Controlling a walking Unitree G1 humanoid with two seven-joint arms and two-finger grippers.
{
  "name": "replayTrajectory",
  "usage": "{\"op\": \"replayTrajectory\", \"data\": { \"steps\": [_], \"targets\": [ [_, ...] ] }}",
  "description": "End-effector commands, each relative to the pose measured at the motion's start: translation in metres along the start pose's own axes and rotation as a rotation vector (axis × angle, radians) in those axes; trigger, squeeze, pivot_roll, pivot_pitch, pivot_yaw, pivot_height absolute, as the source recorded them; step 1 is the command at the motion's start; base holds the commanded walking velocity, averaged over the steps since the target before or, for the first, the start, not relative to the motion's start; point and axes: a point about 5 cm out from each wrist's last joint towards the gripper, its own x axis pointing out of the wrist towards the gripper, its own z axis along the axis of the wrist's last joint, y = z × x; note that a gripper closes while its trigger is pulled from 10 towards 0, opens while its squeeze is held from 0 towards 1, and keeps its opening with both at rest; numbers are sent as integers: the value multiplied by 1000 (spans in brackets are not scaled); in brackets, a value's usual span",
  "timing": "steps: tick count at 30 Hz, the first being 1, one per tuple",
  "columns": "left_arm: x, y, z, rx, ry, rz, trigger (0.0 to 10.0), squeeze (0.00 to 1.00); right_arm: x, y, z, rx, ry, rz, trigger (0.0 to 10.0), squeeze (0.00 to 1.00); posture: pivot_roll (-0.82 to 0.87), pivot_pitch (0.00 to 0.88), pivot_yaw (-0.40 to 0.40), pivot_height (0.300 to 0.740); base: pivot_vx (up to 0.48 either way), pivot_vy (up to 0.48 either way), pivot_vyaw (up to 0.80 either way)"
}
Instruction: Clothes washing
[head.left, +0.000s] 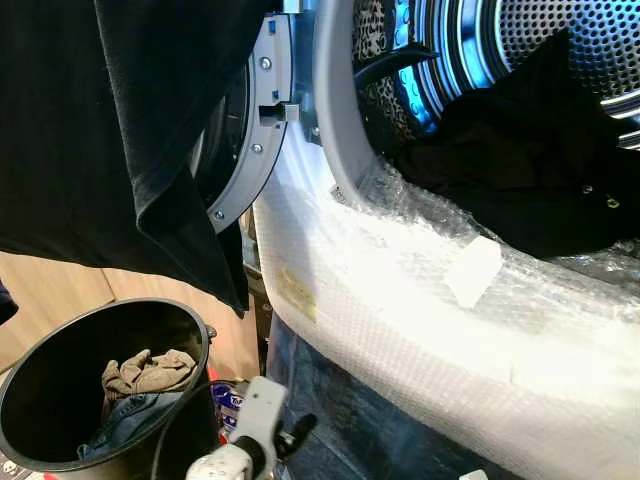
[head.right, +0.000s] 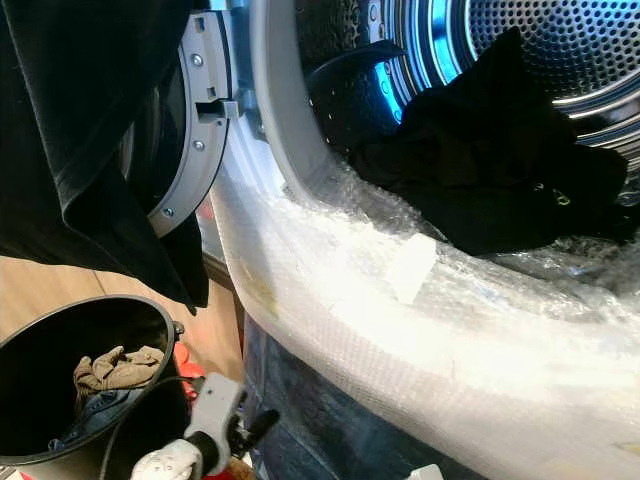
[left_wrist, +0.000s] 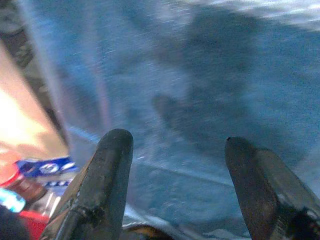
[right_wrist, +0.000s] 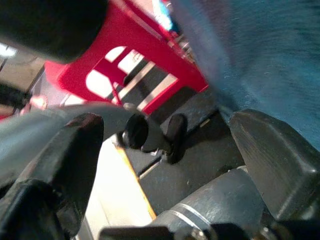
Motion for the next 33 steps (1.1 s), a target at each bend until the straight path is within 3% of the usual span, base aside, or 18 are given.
{"op": "replayTrajectory", "data": {
  "steps": [1, 8, 11, 15, 20, 23, 26, 28, 30, 33],
  "targets": [
    [0, -1, 5, -6, -12, -11, 10000, 0, 0, -6, -3, 17, -18, -48, 10000, 0, -58, 14, -20, 740, 0, 0, 0],
    [-3, -5, 3, 34, 63, -159, 10000, 0, 15, -10, -20, 70, -26, -127, 10000, 0, -44, 15, -5, 740, 0, 0, 0],
    [-3, -12, -10, 34, 137, -251, 10000, 0, 18, -17, -25, 94, -18, -241, 10000, 0, -41, 16, -7, 740, 0, 0, 0],
    [2, -14, -27, 34, 206, -274, 10000, 0, 19, -22, -26, 97, -25, -335, 10000, 0, -52, 15, -1, 740, 0, 0, 0],
    [9, -14, -60, -49, 334, -233, 10000, 0, 17, -33, -20, 164, -106, -531, 10000, 0, -62, 9, 1, 740, 0, 0, 0],
    [9, -13, -67, -42, 368, -226, 10000, 0, 17, -34, -18, 179, -119, -567, 10000, 0, -63, 9, 0, 740, 0, 0, 0],
    [8, -11, -84, -88, 450, -194, 10000, 0, 20, -35, -13, 216, -145, -625, 10000, 0, -60, 0, -5, 740, 0, 0, 0],
    [6, -10, -92, -100, 493, -176, 10000, 0, 22, -35, -11, 221, -141, -646, 10000, 0, -59, 0, -4, 740, 0, 0, 0],
    [1, -6, -104, -127, 550, -109, 10000, 0, 25, -34, -12, 146, -68, -684, 10000, 0, -59, 0, -4, 740, 0, 0, 0],
    [-3, -2, -112, -132, 579, -54, 10000, 0, 24, -36, -14, 125, -17, -753, 10000, 0, -64, 0, -1, 740, 0, 0, 0]
  ]
}}
